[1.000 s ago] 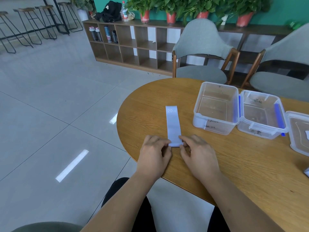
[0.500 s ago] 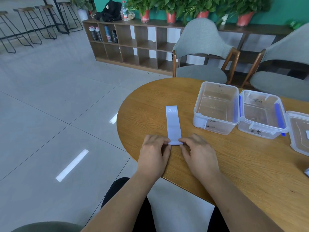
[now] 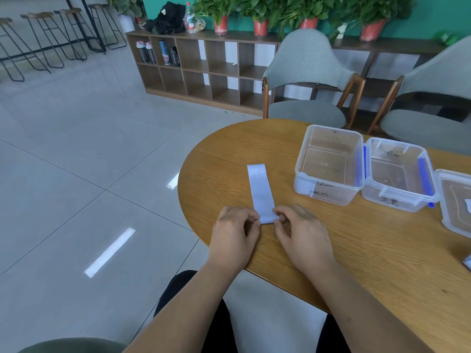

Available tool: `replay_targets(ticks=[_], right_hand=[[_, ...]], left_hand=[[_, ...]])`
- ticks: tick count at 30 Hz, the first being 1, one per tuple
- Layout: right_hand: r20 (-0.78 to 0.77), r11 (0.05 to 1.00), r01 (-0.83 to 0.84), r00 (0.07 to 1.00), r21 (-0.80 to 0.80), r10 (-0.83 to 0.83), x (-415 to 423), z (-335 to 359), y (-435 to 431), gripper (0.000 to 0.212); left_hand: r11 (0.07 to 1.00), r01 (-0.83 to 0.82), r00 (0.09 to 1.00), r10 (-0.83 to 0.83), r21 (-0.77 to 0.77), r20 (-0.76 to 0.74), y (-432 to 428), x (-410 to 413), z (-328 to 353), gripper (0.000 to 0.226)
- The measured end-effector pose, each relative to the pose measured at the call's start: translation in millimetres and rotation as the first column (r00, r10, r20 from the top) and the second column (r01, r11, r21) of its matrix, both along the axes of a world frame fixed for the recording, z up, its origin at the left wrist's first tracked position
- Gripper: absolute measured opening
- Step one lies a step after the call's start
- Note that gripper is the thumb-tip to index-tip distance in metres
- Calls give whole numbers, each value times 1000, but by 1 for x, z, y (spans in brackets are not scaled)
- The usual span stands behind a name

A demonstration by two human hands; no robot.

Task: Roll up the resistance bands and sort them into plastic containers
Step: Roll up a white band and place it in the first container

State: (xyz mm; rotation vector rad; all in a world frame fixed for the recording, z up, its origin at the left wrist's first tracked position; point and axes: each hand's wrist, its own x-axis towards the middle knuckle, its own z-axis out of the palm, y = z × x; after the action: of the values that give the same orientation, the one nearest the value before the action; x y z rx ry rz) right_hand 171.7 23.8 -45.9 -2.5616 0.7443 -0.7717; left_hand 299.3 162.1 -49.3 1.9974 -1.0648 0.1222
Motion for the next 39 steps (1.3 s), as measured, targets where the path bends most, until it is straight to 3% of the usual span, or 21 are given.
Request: replay_targets(ticks=[5,29,32,39], right_hand=[[-20,1000,-14,1000,-19,13,1,0,1,14],[4,1000,11,1000,11,-11,1,-1,0,23],[51,997,2,999,75,-6,1,2,0,19],[36,1000,-3,999,30,2,0,1,-1,9]], left_hand=[[1000,-1,1000,1,8,20,-1,0,0,7],[1000,-14,1000,14,-2,23,-1,1,-3,14],[1000,-21,1000,21,-6,16,-1,1,-3,15],[1000,-26,1000,26,-16,-3,-1,0,-2,13]])
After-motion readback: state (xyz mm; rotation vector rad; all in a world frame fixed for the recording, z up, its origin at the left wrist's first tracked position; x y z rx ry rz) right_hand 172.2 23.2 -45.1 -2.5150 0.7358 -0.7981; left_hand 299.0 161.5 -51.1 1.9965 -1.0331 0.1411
